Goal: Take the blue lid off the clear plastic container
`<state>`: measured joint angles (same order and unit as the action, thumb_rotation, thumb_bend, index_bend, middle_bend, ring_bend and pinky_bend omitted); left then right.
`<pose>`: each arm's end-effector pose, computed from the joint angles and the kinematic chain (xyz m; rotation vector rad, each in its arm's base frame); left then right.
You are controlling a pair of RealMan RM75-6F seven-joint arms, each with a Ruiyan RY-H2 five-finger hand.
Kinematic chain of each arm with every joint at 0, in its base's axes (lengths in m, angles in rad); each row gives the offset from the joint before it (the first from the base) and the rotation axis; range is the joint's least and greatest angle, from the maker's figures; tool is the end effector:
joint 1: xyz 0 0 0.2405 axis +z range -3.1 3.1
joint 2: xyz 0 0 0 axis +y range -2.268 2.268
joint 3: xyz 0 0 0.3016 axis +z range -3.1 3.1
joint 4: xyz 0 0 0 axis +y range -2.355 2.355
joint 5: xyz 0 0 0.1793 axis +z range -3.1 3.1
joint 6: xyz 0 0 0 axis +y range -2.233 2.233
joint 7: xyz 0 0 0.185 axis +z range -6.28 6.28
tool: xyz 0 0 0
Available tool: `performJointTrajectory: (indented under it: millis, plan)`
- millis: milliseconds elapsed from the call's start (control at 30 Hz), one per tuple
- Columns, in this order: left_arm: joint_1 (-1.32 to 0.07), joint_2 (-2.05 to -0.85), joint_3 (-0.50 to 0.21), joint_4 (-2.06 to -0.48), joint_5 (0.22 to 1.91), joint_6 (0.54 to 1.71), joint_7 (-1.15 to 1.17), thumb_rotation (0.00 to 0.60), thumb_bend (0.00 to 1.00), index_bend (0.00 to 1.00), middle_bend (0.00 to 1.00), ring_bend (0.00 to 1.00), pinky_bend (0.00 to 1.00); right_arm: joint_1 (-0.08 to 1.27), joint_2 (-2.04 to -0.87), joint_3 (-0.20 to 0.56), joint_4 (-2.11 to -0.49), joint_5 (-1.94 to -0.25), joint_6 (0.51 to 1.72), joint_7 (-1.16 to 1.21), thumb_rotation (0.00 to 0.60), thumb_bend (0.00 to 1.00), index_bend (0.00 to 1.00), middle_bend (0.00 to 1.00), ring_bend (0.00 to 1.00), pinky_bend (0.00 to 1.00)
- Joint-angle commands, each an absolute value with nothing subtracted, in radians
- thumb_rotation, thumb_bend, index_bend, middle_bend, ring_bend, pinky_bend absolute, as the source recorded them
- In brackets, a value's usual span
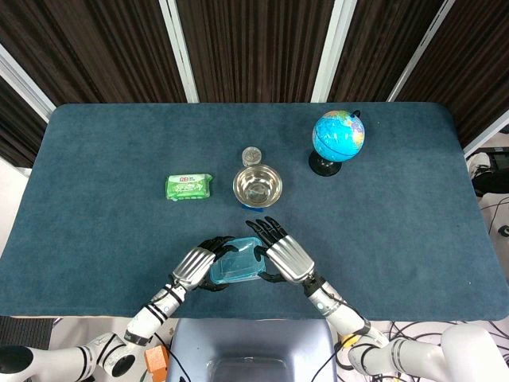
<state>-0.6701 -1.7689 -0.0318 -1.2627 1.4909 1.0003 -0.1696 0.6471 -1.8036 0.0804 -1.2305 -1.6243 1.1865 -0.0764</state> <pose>-0.1647 0.3391 -0.0900 -2.0226 -1.2387 -1.1944 -0.1364 -0.3409 -0.0632 1.9845 -0.7698 1.3147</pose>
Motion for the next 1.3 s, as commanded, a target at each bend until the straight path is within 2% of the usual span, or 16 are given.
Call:
performJointTrajectory:
  millis: [33,400,667,800,900,967,1100,1167,1300]
  plan:
    - [-0.669,-1.765,-0.031,-1.266,1.492,1.003,-0.172,0.600,0.36,0.36,0.70,0.39,0.33,0.654,-1.818,0.080,-1.207,-1.638,1.201,-0.066,0.600,0.39,0.59,0.02,0.00,0.00]
    - [-0.661,-1.749,-0.031,-1.281,1.499,1.018,-0.177,0.600,0.36,0.36,0.70,0.39,0.34,0.665,-1.866,0.070,-1.147,-1.645,1.201,-0.064,0.600,0.41,0.62,0.04,0.00,0.00]
    - [-0.657,-1.752,-0.031,-1.280,1.507,1.029,-0.204,0.600,0.36,0.35,0.69,0.39,0.33,0.668,-1.899,0.062,-1.110,-1.660,1.220,-0.067,0.600,0.53,0.68,0.08,0.00,0.00]
    - [-0.657,-1.752,-0.031,-1.279,1.510,1.032,-0.206,0.600,0.36,0.34,0.67,0.39,0.33,0.669,-1.904,0.060,-1.103,-1.665,1.225,-0.070,0.600,0.55,0.71,0.09,0.00,0.00]
    - [-0.655,-1.750,-0.028,-1.283,1.514,1.036,-0.212,0.600,0.35,0.26,0.53,0.33,0.27,0.669,-1.908,0.054,-1.096,-1.676,1.236,-0.067,0.600,0.55,0.74,0.11,0.02,0.00]
    - [-0.640,-1.747,-0.029,-1.288,1.523,1.072,-0.227,0.600,0.33,0.17,0.33,0.23,0.22,0.667,-1.903,0.042,-1.090,-1.710,1.276,-0.063,0.600,0.56,0.76,0.13,0.03,0.00]
    - [-0.632,-1.742,-0.028,-1.286,1.543,1.104,-0.286,0.600,0.31,0.03,0.07,0.05,0.16,0.663,-1.892,0.028,-1.081,-1.737,1.307,-0.074,0.600,0.59,0.77,0.14,0.04,0.01]
    - [-0.626,-1.741,-0.031,-1.282,1.554,1.128,-0.311,0.600,0.30,0.00,0.01,0.00,0.12,0.663,-1.886,0.024,-1.083,-1.747,1.314,-0.083,0.600,0.60,0.77,0.14,0.04,0.01]
    - [-0.618,-1.727,-0.028,-1.289,1.564,1.148,-0.337,0.600,0.29,0.00,0.00,0.00,0.07,0.662,-1.875,0.018,-1.092,-1.764,1.332,-0.092,0.600,0.61,0.77,0.14,0.04,0.01]
